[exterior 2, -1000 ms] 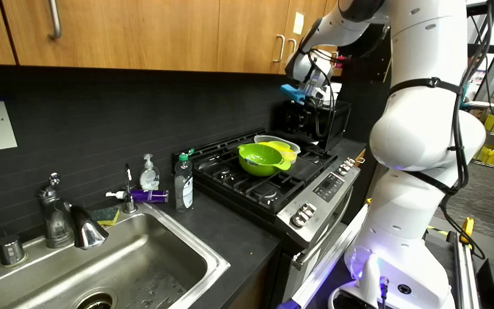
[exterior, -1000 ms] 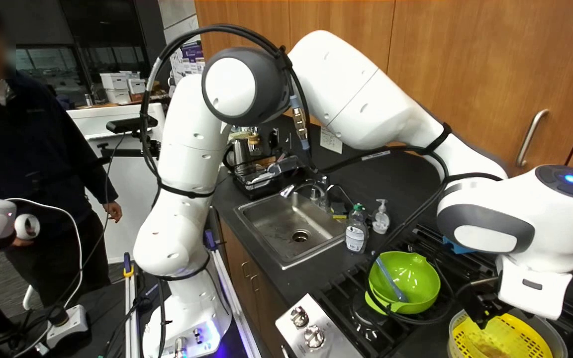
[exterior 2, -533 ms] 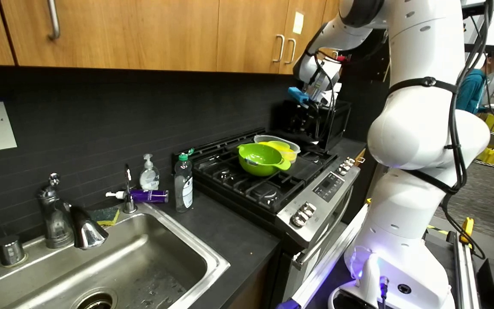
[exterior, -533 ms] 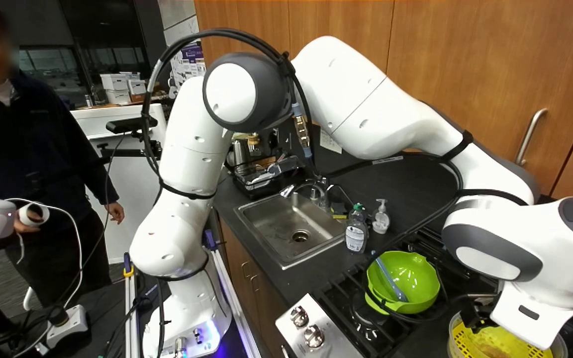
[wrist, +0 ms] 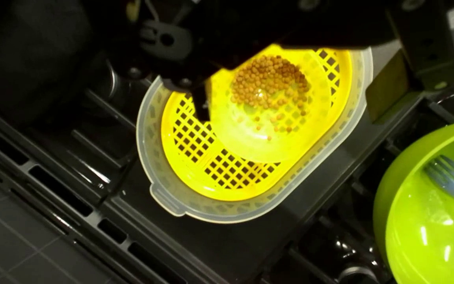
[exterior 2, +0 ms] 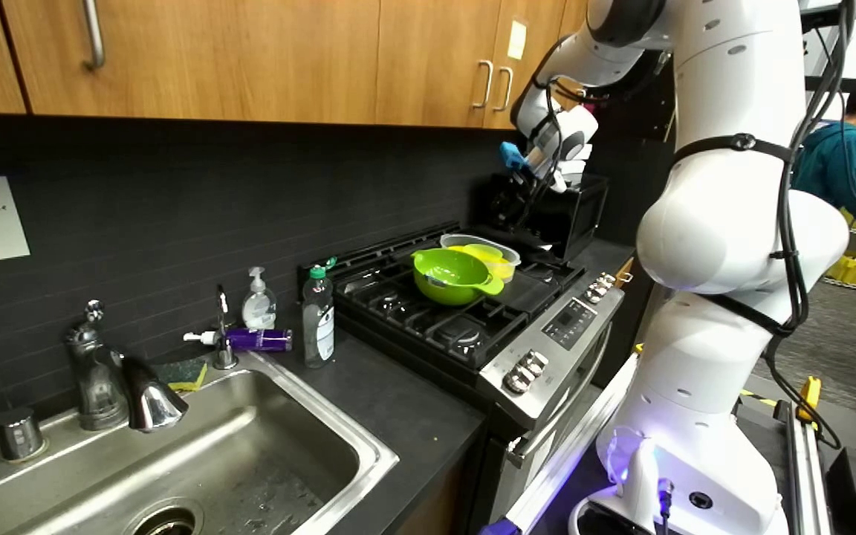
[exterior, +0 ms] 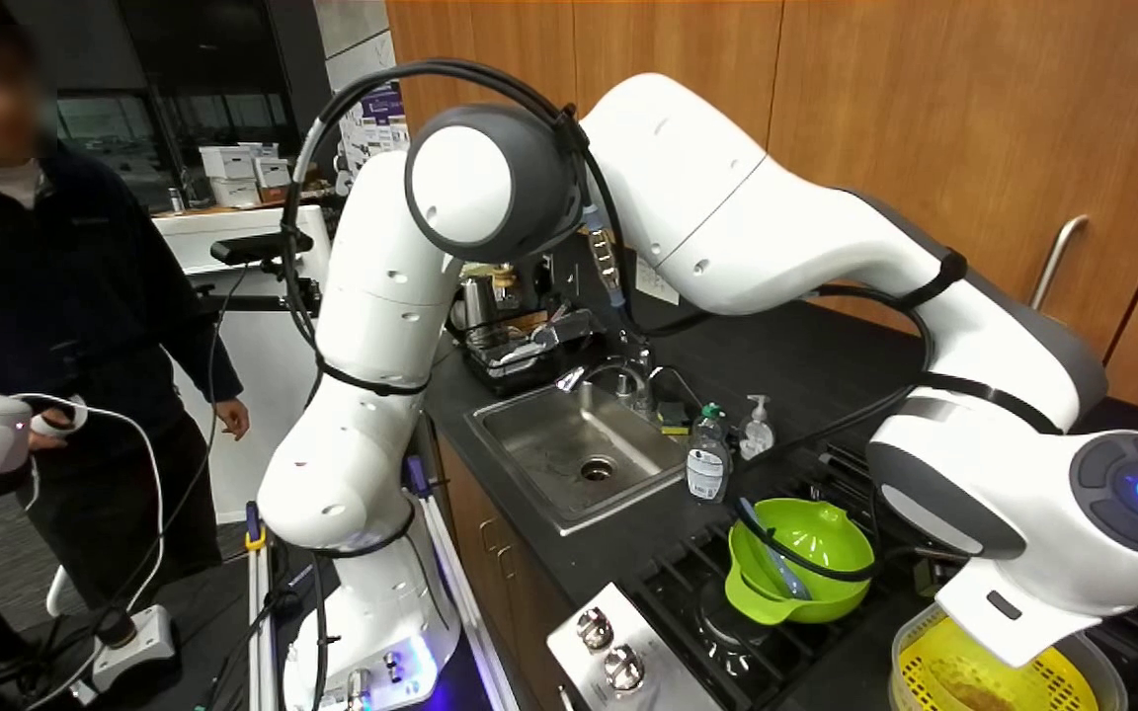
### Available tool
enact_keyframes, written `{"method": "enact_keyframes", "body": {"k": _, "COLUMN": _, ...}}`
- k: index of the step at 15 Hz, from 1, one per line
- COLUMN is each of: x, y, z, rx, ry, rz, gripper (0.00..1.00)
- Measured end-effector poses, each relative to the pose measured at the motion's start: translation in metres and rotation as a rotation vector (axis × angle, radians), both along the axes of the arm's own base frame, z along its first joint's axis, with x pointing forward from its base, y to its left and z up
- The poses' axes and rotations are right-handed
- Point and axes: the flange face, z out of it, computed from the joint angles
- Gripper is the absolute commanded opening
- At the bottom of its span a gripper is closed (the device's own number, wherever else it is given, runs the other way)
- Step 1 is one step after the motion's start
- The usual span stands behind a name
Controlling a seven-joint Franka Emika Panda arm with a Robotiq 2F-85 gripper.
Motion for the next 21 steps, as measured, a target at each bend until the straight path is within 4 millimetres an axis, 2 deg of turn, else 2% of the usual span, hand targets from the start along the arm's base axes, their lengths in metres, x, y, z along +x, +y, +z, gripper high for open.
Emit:
{"method": "enact_keyframes", "body": {"k": 3, "x": -0.004, "y": 0.002, "z": -0.005, "rx": 0.012, "ry": -0.02, "rz": -0.008, "gripper": 1.0}}
{"method": "enact_keyframes", "body": {"k": 6, "x": -0.012, "y": 0.009, "z": -0.002, "rx": -0.076, "ry": 0.023, "rz": 0.138, "gripper": 1.0}}
{"method": "enact_keyframes", "body": {"k": 9, "x": -0.027, "y": 0.02, "z": 0.012, "rx": -0.132, "ry": 0.107, "rz": 0.301, "gripper": 1.0}}
{"method": "enact_keyframes", "body": {"k": 14, "x": -0.06, "y": 0.033, "z": 0.047, "rx": -0.152, "ry": 0.228, "rz": 0.583, "gripper": 1.0}}
{"method": "enact_keyframes", "body": {"k": 17, "x": -0.066, "y": 0.04, "z": 0.067, "rx": -0.165, "ry": 0.23, "rz": 0.687, "gripper": 1.0}}
{"method": "enact_keyframes", "body": {"k": 21, "x": -0.065, "y": 0.043, "z": 0.068, "rx": -0.17, "ry": 0.232, "rz": 0.709, "gripper": 1.0}}
